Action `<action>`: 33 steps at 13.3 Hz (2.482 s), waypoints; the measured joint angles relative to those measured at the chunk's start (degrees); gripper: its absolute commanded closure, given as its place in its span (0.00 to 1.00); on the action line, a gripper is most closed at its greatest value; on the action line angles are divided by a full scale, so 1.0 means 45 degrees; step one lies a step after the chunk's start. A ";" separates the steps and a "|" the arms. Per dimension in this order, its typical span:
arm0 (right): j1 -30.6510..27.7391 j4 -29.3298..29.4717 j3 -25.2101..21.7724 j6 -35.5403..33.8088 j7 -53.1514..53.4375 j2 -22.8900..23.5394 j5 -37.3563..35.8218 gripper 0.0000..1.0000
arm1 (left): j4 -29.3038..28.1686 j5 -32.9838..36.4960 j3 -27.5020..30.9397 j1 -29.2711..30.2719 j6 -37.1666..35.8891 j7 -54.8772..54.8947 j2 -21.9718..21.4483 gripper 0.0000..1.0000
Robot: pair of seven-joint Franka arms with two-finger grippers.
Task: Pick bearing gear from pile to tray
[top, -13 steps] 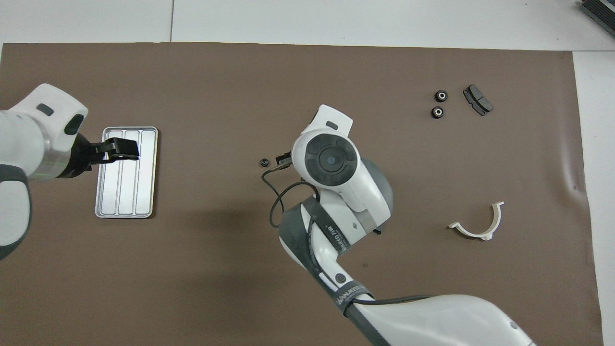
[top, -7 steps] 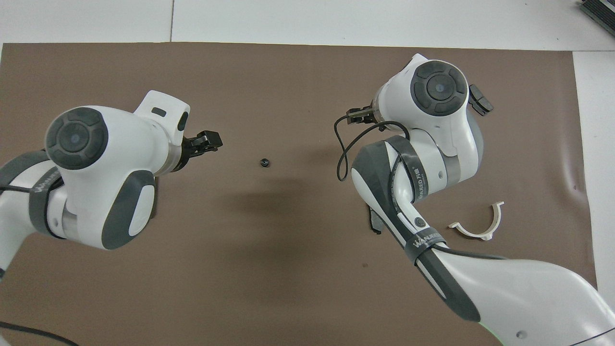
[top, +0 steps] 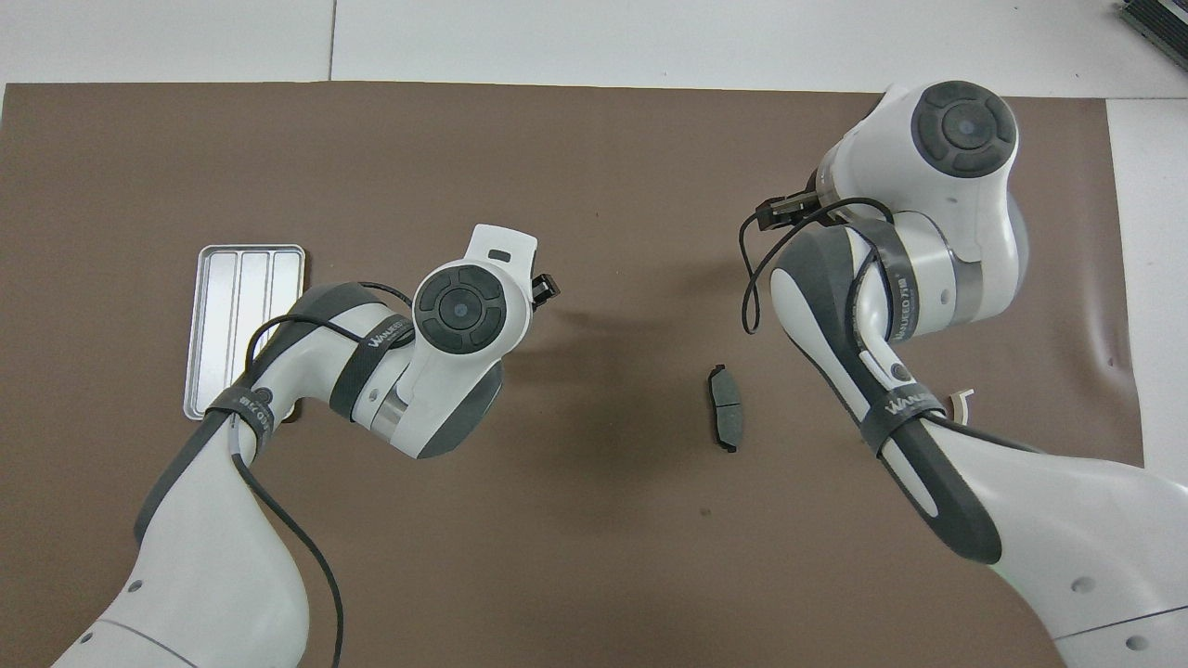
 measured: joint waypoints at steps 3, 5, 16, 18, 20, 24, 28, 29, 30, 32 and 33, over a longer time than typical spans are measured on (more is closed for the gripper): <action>-0.1085 -0.0001 0.0004 0.0101 -0.0546 0.0020 0.0000 0.17 | 0.0104 0.0001 0.0090 -0.0001 0.0392 -0.0079 0.0321 0.39; -0.1460 -0.0016 0.0008 0.0293 -0.0705 0.0204 0.0000 0.18 | 0.0143 0.0001 0.0138 0.0000 0.0521 -0.0083 0.0324 0.41; -0.1648 0.0684 0.0052 0.3073 -0.0778 0.2613 0.0091 0.23 | 0.0096 0.0014 0.0152 -0.0014 0.1011 -0.0083 0.0704 0.52; -0.1622 0.0670 0.0094 0.2994 -0.0776 0.2638 0.0178 0.26 | 0.0075 0.0030 0.0152 -0.0014 0.1026 -0.0079 0.0734 1.00; -0.1590 0.0554 0.0125 0.2897 -0.0771 0.2686 0.0268 0.27 | 0.0057 0.0121 0.0158 -0.0014 0.1023 0.0012 0.0731 1.00; -0.1559 0.0173 0.0124 0.2673 -0.0762 0.2693 0.0315 0.35 | 0.0157 0.0143 0.0199 0.0002 0.0910 0.0312 0.0723 1.00; -0.1552 0.0138 0.0126 0.2521 -0.0760 0.2655 0.0371 0.49 | 0.0741 0.0139 0.0301 0.0727 -0.0501 0.1199 -0.0116 1.00; -0.1545 0.0131 0.0131 0.2514 -0.0759 0.2629 0.0390 0.53 | 0.0740 -0.0026 0.0304 0.1220 -0.1059 0.1835 -0.0671 1.00; -0.1545 0.0121 0.0125 0.2514 -0.0758 0.2624 0.0403 0.56 | 0.0723 -0.0533 0.0310 0.1807 -0.1649 0.2895 -0.1269 1.00; -0.1540 0.0111 0.0123 0.2513 -0.0756 0.2605 0.0409 0.63 | 0.0637 -0.1469 0.0331 0.2999 -0.2738 0.5225 -0.2140 1.00; -0.1535 0.0109 0.0129 0.2512 -0.0752 0.2594 0.0413 0.65 | 0.0541 -0.1892 0.0340 0.3693 -0.3093 0.6524 -0.2403 1.00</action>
